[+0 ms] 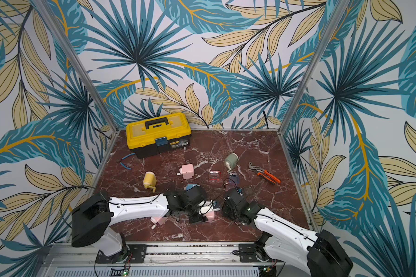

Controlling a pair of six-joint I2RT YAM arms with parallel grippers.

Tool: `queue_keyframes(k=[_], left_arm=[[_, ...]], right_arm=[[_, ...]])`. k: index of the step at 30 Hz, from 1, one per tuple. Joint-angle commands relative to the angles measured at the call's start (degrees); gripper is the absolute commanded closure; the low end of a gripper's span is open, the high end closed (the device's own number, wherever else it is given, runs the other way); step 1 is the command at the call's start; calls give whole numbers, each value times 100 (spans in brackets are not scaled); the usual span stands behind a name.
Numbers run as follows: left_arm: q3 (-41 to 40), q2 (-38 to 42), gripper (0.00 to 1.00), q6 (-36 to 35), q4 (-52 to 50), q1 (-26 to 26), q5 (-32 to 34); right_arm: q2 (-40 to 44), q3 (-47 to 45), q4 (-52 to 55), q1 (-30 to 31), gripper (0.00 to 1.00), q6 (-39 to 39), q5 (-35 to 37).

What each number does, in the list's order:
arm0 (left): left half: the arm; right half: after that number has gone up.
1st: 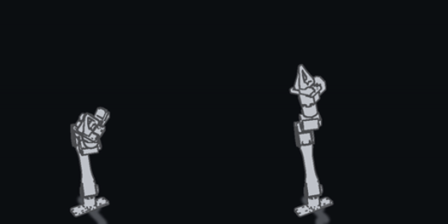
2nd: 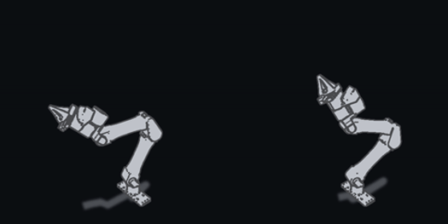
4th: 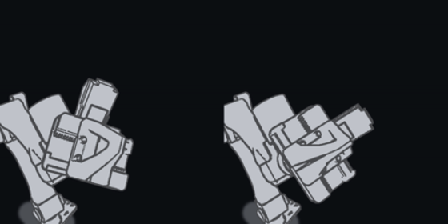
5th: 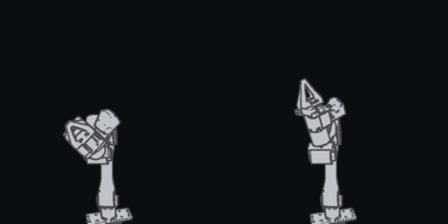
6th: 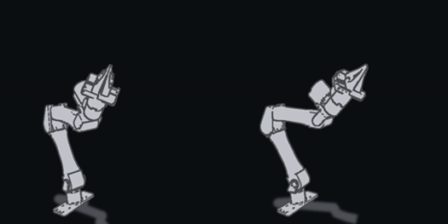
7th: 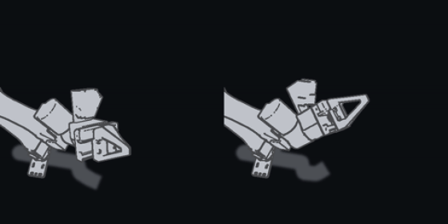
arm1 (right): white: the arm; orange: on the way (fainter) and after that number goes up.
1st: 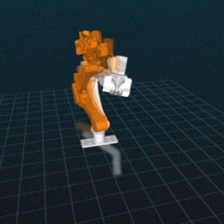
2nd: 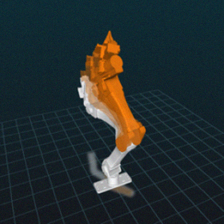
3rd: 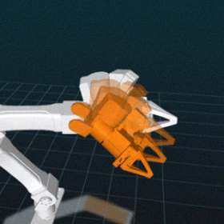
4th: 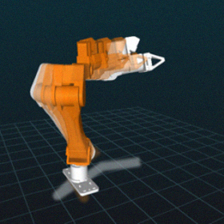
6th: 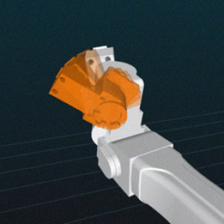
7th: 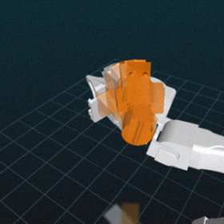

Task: Put the tray back into the pencil sharpener
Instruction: Close the container of the pencil sharpener, then place the pencil sharpener at the center of the board.

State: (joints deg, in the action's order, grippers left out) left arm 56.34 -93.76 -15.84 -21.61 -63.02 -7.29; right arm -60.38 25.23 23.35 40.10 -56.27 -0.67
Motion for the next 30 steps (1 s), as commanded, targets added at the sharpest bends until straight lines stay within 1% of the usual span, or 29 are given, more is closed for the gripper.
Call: queue_keyframes(k=[1, 4, 7, 11, 12, 14, 17, 19, 22, 24, 28, 30], left_arm=[[-11, -269, 50, 54, -283, 27, 210], [21, -284, 50, 62, -283, 22, 210], [40, -293, 50, 80, -278, 34, 233], [60, -278, 52, 140, -274, 32, 262], [59, -258, 54, 170, -273, 30, 288], [53, -155, 57, 247, -265, 36, 397], [36, 178, 68, 558, -265, 29, 613], [33, 500, 79, 941, -267, 35, 727], [-21, 1002, 100, 1654, -269, 36, 878], [-123, 1374, 100, 2145, -265, 31, 1019], [-407, 2101, 100, 3143, -274, 52, 1977], [-534, 2479, 100, 3553, -313, 143, 2317]], right_arm=[[-449, -62, -781, -3, 78, 186, -776], [-761, -166, -1673, -7, 78, 118, -1339], [-920, -297, -2130, -16, 78, 12, -1608], [-756, -385, -1981, -82, 77, -25, -1505], [-613, -376, -1712, -105, 77, -32, -1341], [-244, -274, -749, -143, 74, -54, -767], [415, -5, 720, -164, 74, -144, 333], [864, 165, 1495, -164, 74, -210, 972], [1365, 389, 2042, -161, 74, -192, 1513], [1508, 531, 2175, -160, 74, -119, 1692], [1331, 837, 2143, -161, 74, 34, 1746], [1133, 975, 2049, -162, 73, 126, 1686]])
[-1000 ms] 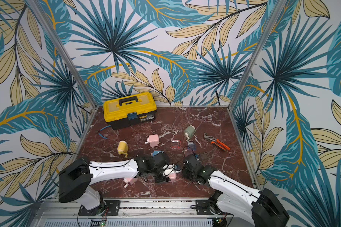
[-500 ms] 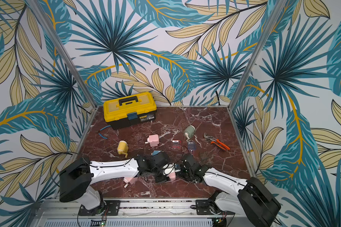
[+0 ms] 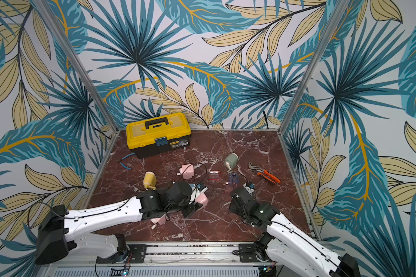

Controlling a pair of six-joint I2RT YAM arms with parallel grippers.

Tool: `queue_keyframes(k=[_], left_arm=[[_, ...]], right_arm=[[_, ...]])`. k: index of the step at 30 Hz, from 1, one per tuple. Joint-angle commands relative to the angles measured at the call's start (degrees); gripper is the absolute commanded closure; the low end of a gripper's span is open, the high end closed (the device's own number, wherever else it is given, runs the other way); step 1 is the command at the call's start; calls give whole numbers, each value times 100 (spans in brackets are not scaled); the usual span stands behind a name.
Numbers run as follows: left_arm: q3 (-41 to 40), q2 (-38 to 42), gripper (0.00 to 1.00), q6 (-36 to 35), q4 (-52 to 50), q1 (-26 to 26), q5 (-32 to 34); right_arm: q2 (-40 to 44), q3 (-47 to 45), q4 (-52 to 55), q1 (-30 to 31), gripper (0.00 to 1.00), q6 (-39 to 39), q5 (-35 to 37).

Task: Put the tray back into the pencil sharpener
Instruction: Place the pencil sharpener at the center of the board.

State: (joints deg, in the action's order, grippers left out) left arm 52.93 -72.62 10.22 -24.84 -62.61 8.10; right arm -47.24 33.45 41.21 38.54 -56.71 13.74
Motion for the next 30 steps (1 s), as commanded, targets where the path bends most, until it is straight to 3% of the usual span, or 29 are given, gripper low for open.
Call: queue_keyframes(k=[1, 5, 16, 30], left_arm=[[-254, 530, 100, 1244, -39, 228, 951], [-252, 792, 100, 2038, -469, 908, 1019], [455, -331, 100, 1914, -1224, 2528, 382], [1267, -1959, 100, 2279, -1647, 3021, 682]], right_arm=[[-283, 207, 203, -8, 74, 217, 199], [-625, 382, 65, -6, 73, 374, 99], [-918, 612, 71, -9, 73, 529, 17], [-927, 608, 72, -12, 73, 481, 23]])
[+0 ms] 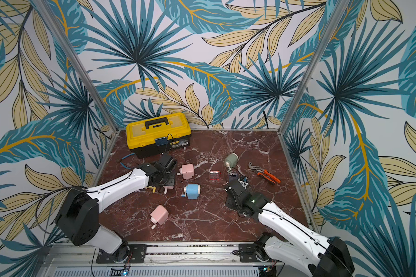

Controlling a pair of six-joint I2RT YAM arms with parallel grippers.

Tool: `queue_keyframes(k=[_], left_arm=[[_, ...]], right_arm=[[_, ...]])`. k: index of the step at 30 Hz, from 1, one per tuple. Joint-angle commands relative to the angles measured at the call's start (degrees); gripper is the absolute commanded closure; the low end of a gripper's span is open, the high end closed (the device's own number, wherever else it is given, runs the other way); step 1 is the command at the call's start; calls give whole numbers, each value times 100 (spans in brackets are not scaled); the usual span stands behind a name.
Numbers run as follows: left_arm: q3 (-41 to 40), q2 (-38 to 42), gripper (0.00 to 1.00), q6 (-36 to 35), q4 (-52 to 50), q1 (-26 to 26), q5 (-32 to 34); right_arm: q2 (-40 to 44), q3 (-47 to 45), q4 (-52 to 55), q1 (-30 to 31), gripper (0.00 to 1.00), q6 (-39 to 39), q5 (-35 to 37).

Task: Put the tray back into the pencil sharpener
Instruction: Place the pencil sharpener at the center of the board.

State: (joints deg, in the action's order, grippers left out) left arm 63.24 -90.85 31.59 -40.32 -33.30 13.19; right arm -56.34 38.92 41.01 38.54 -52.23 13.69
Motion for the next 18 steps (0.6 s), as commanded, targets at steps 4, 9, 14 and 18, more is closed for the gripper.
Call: queue_keyframes(k=[4, 9, 14, 18], left_arm=[[302, -337, 100, 137, -90, 198, 299], [300, -453, 86, 67, -91, 337, 329], [285, -555, 68, 13, -89, 420, 225], [244, -607, 51, 65, -91, 438, 149]], right_arm=[[-8, 55, 122, -10, 73, 34, 15], [0, 46, 126, -5, 73, 32, 16], [-5, 37, 116, -12, 73, 37, 7], [-7, 28, 119, -8, 73, 46, -6]])
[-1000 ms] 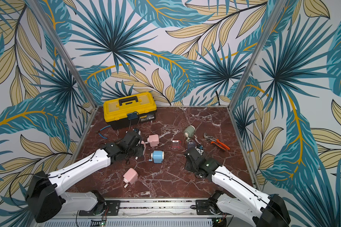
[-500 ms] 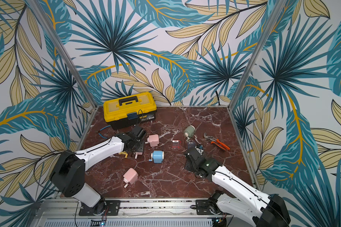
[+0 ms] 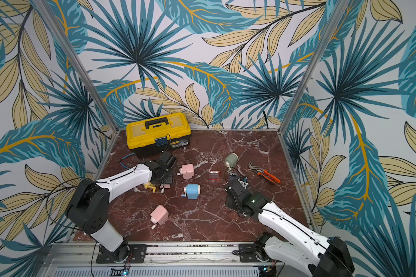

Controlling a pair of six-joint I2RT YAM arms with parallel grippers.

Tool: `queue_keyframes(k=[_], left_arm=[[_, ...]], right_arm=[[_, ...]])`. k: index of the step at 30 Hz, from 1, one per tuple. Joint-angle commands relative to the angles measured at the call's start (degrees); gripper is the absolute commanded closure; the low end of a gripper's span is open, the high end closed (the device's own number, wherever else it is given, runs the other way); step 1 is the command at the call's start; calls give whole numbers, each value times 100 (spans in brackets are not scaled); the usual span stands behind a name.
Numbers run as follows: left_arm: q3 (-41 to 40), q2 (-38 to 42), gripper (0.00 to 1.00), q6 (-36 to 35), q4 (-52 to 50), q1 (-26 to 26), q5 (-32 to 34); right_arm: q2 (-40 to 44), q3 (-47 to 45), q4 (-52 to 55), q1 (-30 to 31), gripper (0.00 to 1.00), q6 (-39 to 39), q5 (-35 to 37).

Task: Put the tray back into the pencil sharpener
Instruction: Place the pencil sharpener at the center of the board.

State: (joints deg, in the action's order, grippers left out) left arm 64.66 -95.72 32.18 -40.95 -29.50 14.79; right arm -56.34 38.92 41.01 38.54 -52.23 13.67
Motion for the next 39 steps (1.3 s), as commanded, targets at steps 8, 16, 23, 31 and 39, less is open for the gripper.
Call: queue_keyframes(k=[8, 16, 23, 31, 39], left_arm=[[86, -170, 32, 8, -27, 67, -46], [99, -129, 22, -43, -27, 75, -55], [182, 332, 16, -302, -18, 75, -169], [152, 1512, 16, -871, 34, 56, -157], [172, 2440, 16, -1732, 420, 57, -529]], right_arm=[[-17, 27, 113, -12, 73, 34, -31], [-16, 46, 108, -6, 73, 20, -55], [-44, 61, 95, -5, 70, 27, -98], [-198, 128, 38, -13, 70, 72, -180], [-827, 528, 151, -148, 66, 252, 147]])
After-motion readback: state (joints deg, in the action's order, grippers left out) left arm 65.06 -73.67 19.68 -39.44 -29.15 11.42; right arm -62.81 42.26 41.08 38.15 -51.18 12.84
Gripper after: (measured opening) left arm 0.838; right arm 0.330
